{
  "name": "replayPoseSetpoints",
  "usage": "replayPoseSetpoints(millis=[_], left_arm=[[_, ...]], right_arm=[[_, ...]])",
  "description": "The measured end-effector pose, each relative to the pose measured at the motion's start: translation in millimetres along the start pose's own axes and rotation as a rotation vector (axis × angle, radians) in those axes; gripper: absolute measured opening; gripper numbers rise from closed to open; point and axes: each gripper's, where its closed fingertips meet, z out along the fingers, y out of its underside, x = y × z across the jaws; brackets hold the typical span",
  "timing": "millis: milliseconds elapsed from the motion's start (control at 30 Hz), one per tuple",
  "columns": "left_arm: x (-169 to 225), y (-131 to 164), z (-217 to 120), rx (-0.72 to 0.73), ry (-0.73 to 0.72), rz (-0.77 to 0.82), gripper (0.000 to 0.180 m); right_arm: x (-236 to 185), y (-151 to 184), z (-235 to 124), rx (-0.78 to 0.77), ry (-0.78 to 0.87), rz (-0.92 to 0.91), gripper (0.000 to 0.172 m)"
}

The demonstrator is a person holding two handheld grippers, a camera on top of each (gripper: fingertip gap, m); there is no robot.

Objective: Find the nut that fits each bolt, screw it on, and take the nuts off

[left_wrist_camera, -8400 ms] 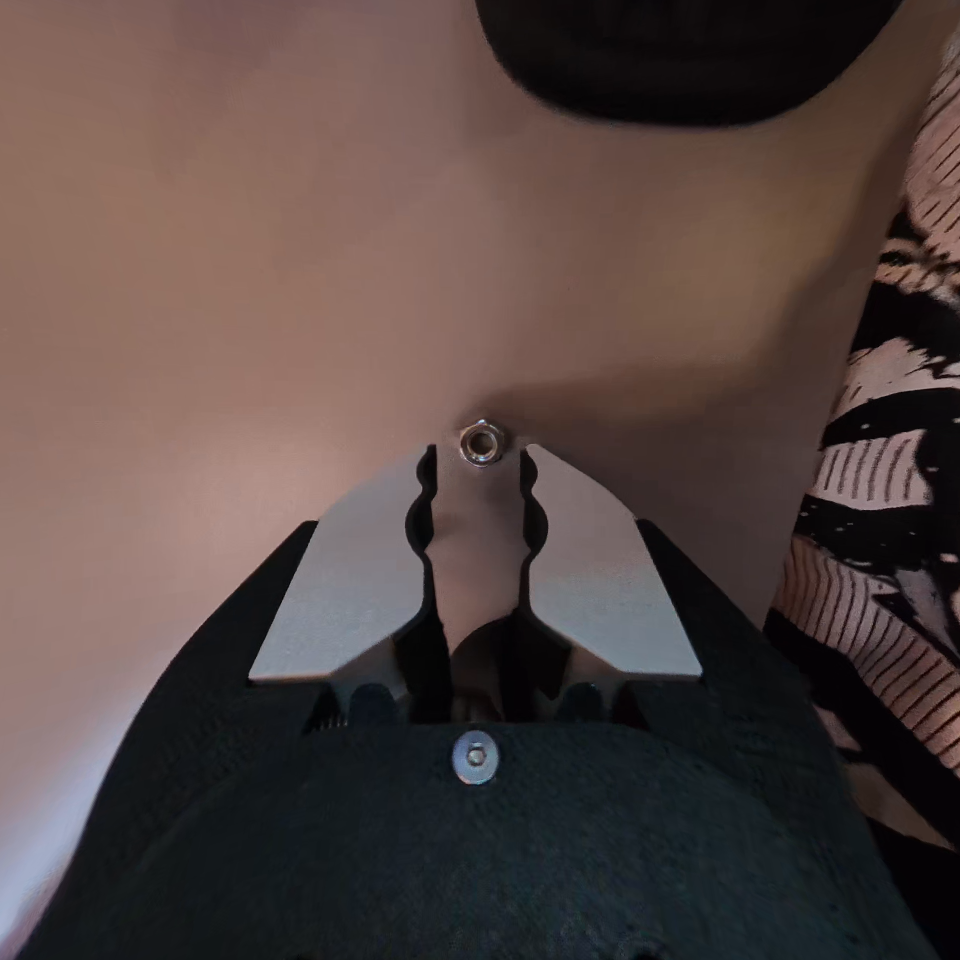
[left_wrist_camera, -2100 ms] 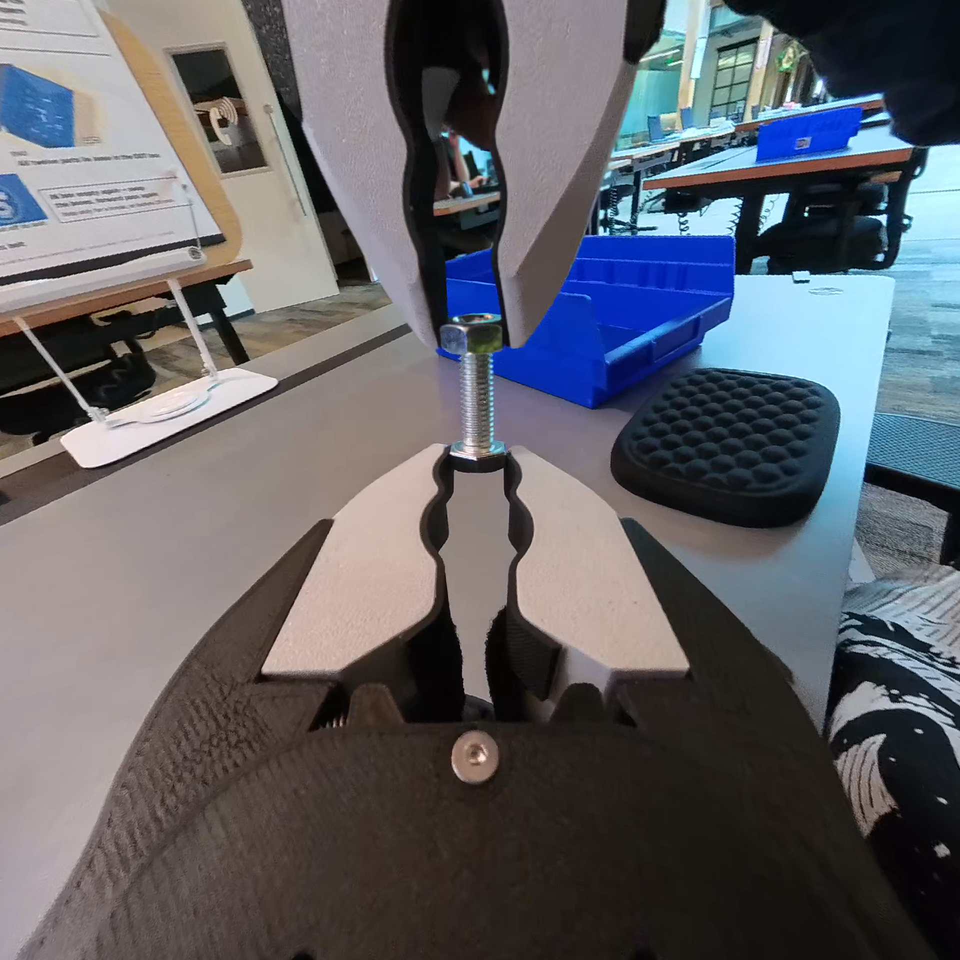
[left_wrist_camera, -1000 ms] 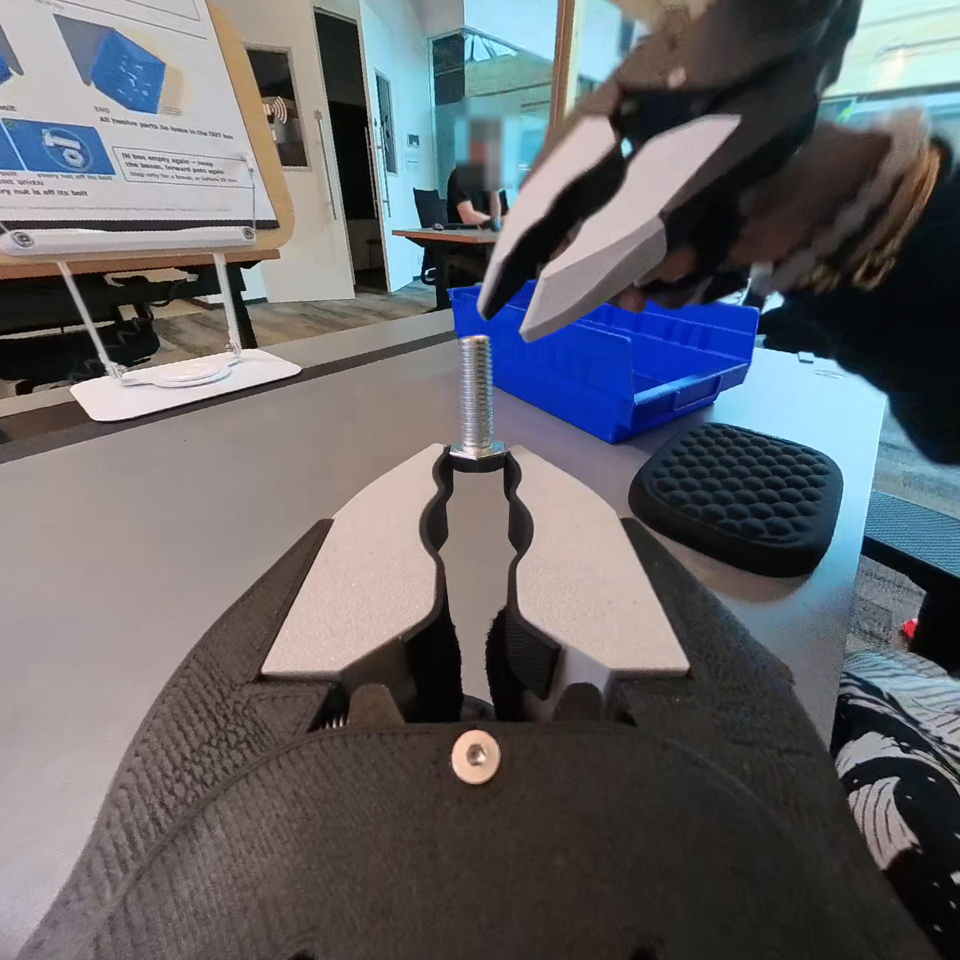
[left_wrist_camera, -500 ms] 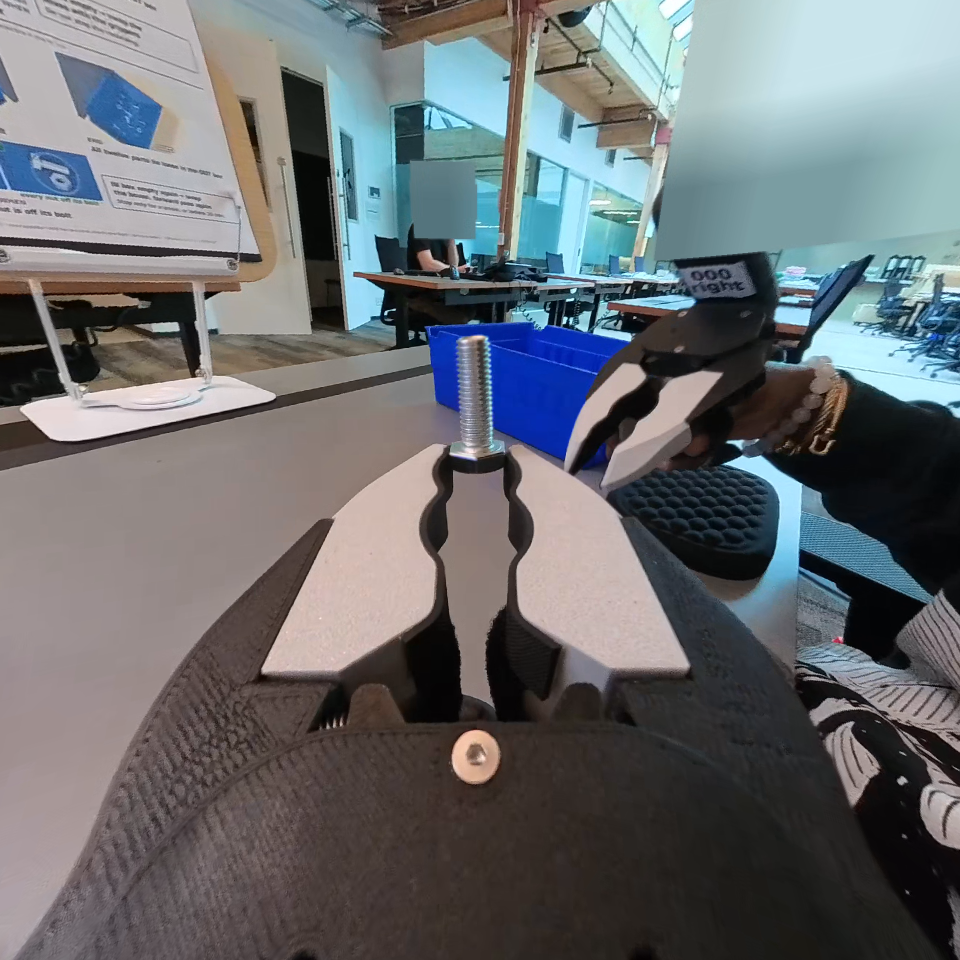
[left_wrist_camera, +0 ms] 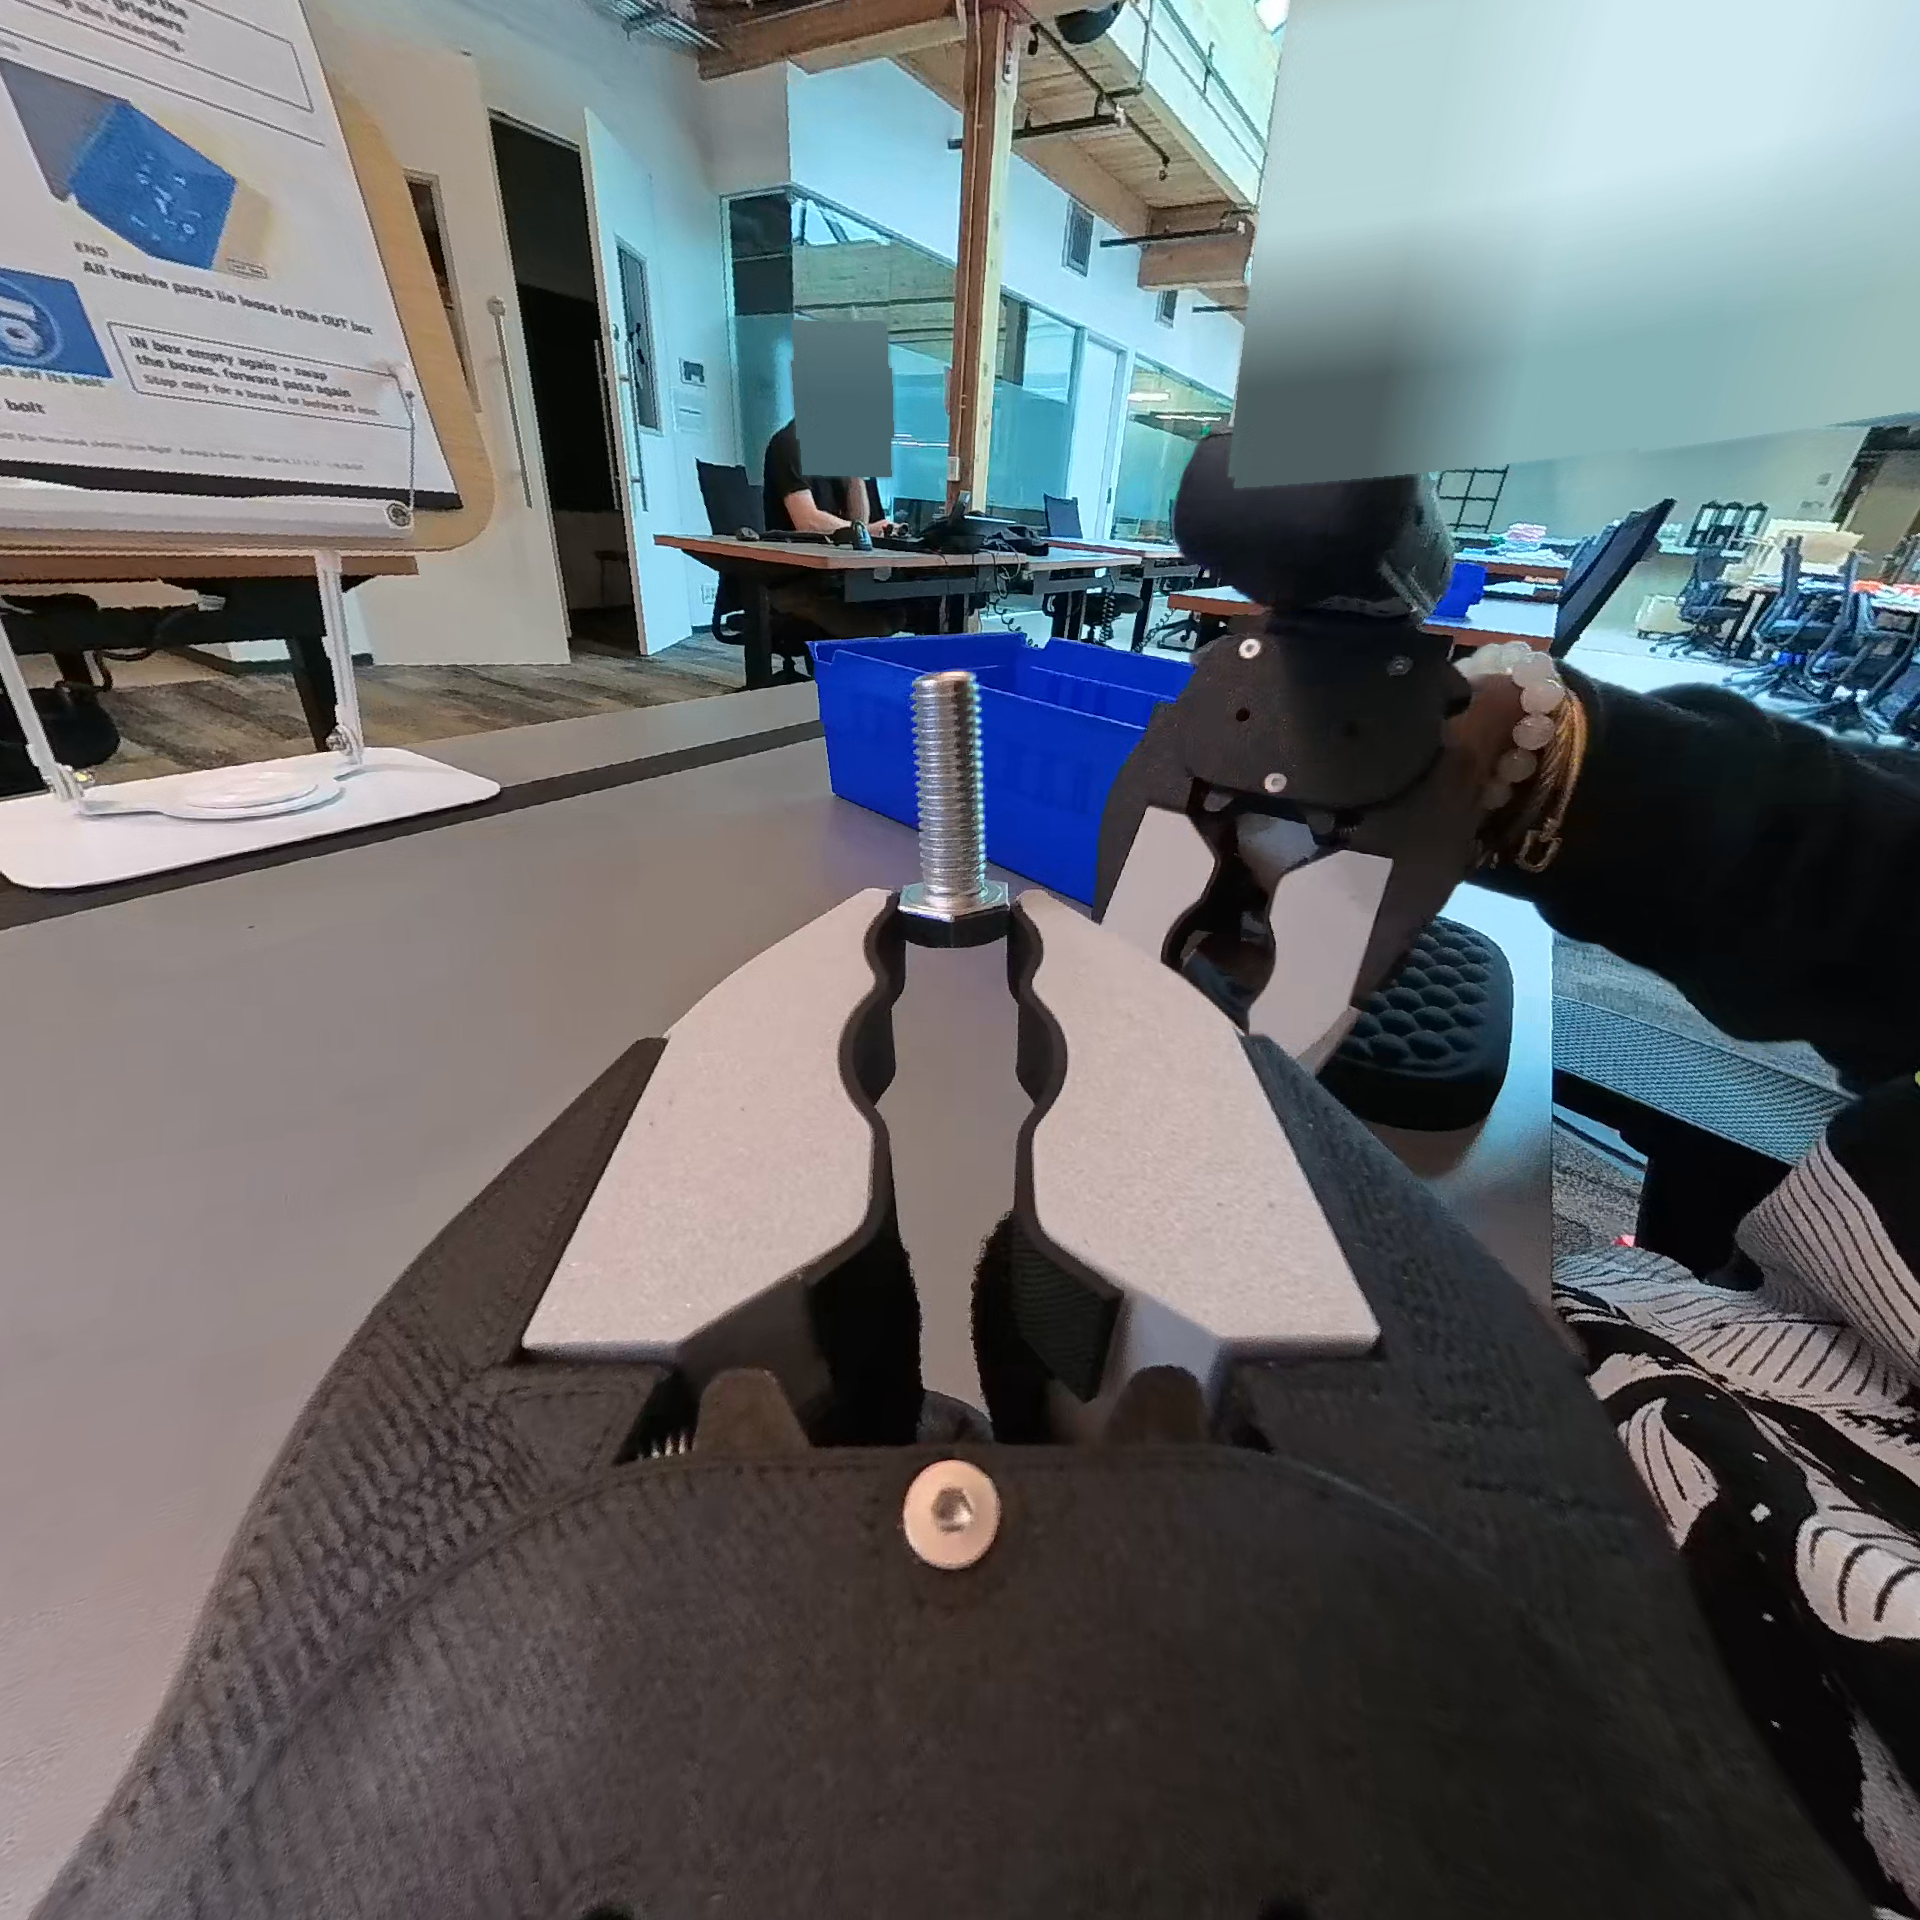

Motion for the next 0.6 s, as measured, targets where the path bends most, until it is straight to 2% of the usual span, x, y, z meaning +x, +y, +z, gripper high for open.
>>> replayPoseSetpoints(millis=[133, 300, 433, 600], left_arm=[[1, 1, 0, -0.003, 0.005, 0.0, 0.019], [1, 2, 1, -0.008, 0.013, -0.005, 0.019], [1, 2, 1, -0.007, 0.013, -0.006, 0.019], [2, 2, 1, -0.009, 0.019, -0.007, 0.019]], right_arm=[[-5, 4, 3, -0.088, -0.027, -0.072, 0.033], [-4, 7, 8, -0.151, -0.038, -0.126, 0.031], [0, 5, 11, -0.185, -0.006, 0.04, 0.027], [-4, 8, 14, -0.223, 0.0, 0.02, 0.026]])
